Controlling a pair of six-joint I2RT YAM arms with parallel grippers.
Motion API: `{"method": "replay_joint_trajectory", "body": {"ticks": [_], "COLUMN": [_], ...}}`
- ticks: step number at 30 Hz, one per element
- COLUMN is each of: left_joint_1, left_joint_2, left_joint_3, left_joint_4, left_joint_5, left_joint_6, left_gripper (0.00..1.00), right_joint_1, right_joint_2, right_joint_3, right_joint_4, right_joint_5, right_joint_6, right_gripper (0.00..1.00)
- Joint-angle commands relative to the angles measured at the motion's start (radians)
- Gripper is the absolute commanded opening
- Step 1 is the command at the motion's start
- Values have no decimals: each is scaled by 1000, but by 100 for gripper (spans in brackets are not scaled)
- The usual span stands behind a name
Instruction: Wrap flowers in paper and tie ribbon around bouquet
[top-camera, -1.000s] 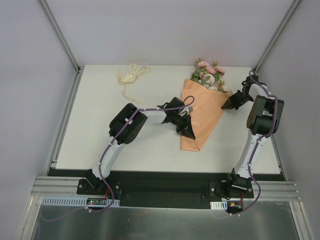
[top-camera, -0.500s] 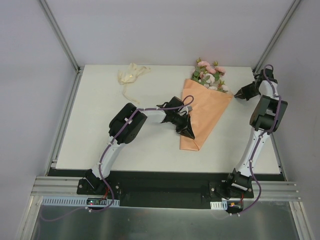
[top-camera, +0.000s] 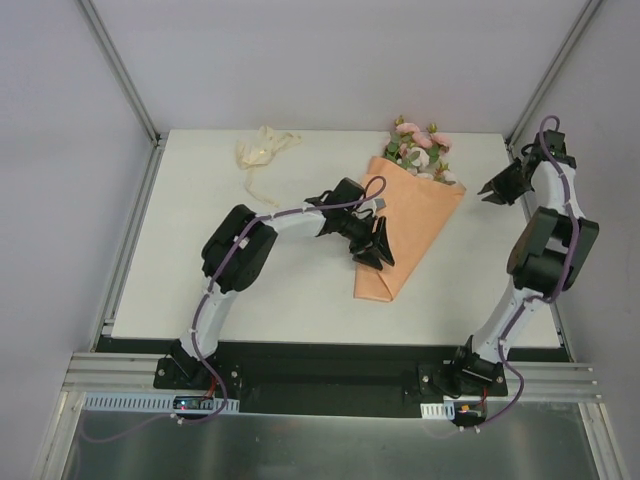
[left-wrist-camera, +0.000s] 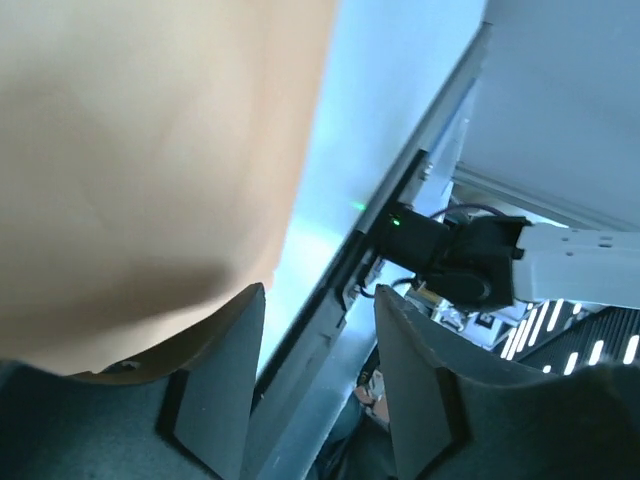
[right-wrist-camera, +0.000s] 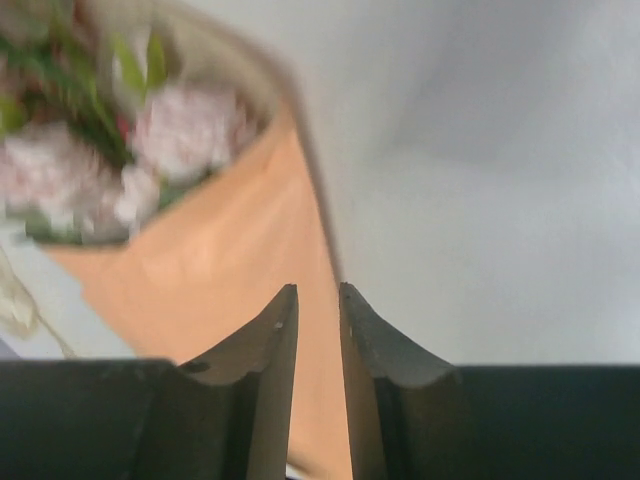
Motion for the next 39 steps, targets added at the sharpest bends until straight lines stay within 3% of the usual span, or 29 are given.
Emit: {"method": "replay_joint_trajectory", "body": {"ticks": [1,5,8,10,13,15,18,30,39], "left_joint_1": [14,40,77,100,138,156,167,178,154], "left_joint_2": [-237,-360,-432,-444,-417,-380,-297,45,142], "left_joint_3": [-6,-94,-194,-251,-283,-259,-207,111,148], "left_joint_4": [-19,-31,-42,-58,-63,-72,-88,-89,107], "left_joint_5": [20,33,19,16,-6,0,-9,-87,-105], "left_joint_6": [59,114,163,177,202,213,231,174,-33], "left_gripper": [50,54,59,77,83,98,99,65,36], "right_joint_1": [81,198,273,293,328,347,382,410,408], "right_joint_2": [-365,-549,-641,-693,-729,-749,-768,-968,-1066], "right_joint_3": [-296,-496,-637,-736,-808,-847,-901,-1022,-986], "right_joint_4": [38,57,65,91,138,132,143,137,80], "right_joint_5": [-26,-72,-117,-139,-221,-227,-296,-278,-224], "right_joint_6": [-76,-158,-229,-231,-245,-268,-272,-257,-265], "right_gripper": [29,46,54,55,56,56,57,59,61]}}
